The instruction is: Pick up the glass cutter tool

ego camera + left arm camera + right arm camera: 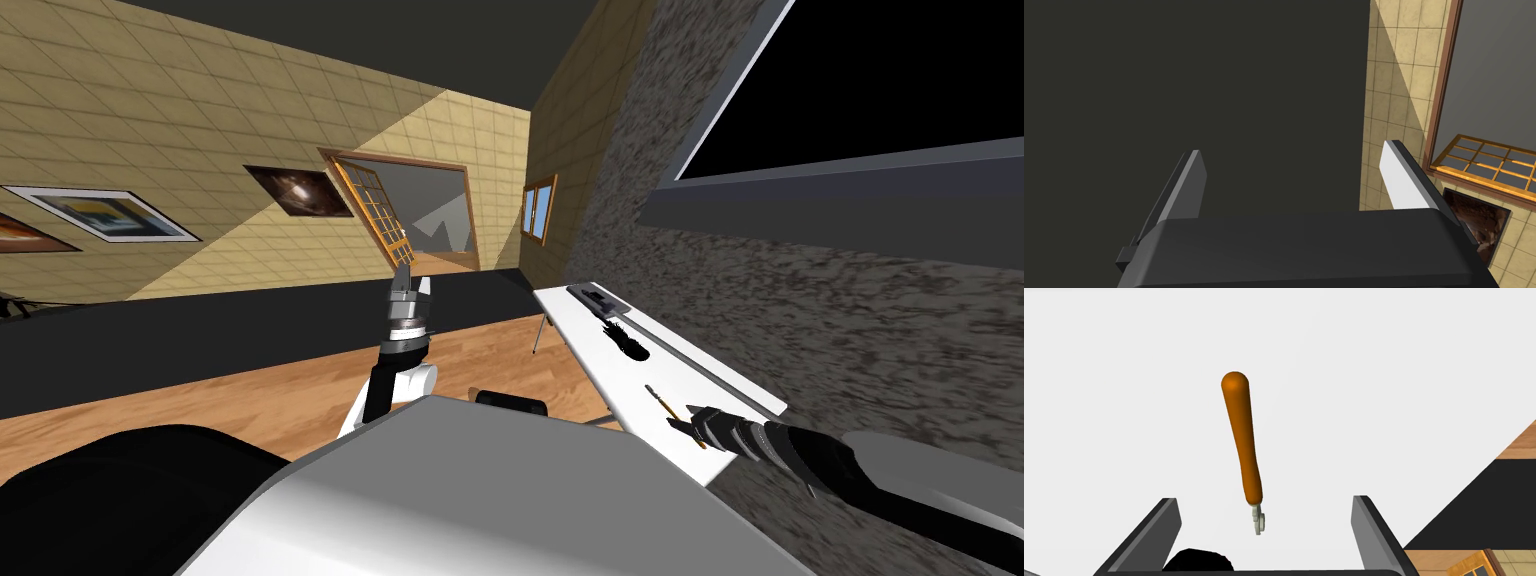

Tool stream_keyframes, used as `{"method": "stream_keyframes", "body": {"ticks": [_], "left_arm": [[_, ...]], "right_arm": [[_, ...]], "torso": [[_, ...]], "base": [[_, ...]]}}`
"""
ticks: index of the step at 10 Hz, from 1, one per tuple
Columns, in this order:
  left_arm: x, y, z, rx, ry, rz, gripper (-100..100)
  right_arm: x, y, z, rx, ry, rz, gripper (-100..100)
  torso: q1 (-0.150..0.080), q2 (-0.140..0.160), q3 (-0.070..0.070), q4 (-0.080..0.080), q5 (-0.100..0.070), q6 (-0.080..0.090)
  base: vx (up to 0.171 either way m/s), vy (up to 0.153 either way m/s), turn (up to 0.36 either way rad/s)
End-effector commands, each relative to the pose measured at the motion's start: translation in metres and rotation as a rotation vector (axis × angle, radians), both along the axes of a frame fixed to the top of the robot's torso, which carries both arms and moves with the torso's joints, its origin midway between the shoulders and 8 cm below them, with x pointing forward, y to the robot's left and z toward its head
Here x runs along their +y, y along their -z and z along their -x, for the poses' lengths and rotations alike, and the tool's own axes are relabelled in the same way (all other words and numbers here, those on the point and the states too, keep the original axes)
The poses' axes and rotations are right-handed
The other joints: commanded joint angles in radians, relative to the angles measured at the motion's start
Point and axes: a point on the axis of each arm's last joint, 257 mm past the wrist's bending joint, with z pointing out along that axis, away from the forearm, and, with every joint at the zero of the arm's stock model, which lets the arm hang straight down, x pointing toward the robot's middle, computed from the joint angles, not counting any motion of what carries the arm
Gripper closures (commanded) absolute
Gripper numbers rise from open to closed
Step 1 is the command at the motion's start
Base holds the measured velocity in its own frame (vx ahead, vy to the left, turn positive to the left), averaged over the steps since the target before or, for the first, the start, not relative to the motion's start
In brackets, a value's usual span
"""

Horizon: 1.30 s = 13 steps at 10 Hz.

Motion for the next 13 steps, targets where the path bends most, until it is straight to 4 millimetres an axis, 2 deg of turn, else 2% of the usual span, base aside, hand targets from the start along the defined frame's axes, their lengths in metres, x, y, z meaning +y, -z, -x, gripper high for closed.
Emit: {"method": "stream_keyframes", "body": {"ticks": [1,2,3,4,6,7,8,12,13], "left_arm": [[0.000,0.000,0.000,0.000,0.000,0.000,0],[0.000,0.000,0.000,0.000,0.000,0.000,0],[0.000,0.000,0.000,0.000,0.000,0.000,0],[0.000,0.000,0.000,0.000,0.000,0.000,0],[0.000,0.000,0.000,0.000,0.000,0.000,0],[0.000,0.000,0.000,0.000,0.000,0.000,0],[0.000,0.000,0.000,0.000,0.000,0.000,0],[0.000,0.000,0.000,0.000,0.000,0.000,0],[0.000,0.000,0.000,0.000,0.000,0.000,0]], "right_arm": [[-0.007,0.005,0.018,0.043,0.014,0.013,-100],[-0.002,0.003,0.011,0.028,0.008,0.007,-100],[-0.003,0.004,0.012,0.030,0.010,0.008,0],[-0.004,0.012,0.019,0.029,0.021,0.008,-100],[-0.006,0.024,0.028,0.028,0.035,0.008,-100],[-0.006,0.019,0.026,0.028,0.032,0.007,-100],[-0.006,0.020,0.026,0.028,0.032,0.008,100],[-0.006,0.020,0.026,0.028,0.032,0.007,100],[-0.006,0.020,0.026,0.028,0.032,0.007,0]], "torso": [[0.000,0.000,0.000,0.000,0.000,0.000],[0.001,0.002,0.001,0.000,0.000,0.000],[0.003,0.003,0.002,0.001,0.001,0.000],[0.003,0.005,0.003,0.001,0.001,0.000],[0.004,0.004,0.002,0.001,0.001,0.000],[0.004,0.003,0.002,0.001,0.001,0.000],[0.004,0.004,0.003,0.001,0.001,0.000],[0.003,0.005,0.003,0.001,0.000,0.000],[0.003,0.005,0.003,0.001,0.000,0.000]], "base": [[0.047,-0.034,0.047],[0.019,-0.015,0.009],[0.000,0.000,0.000],[0.017,0.001,0.087],[0.038,0.004,0.086],[0.015,0.000,0.012],[0.000,0.000,0.000],[0.000,0.000,0.000],[0.000,0.000,0.000]]}}
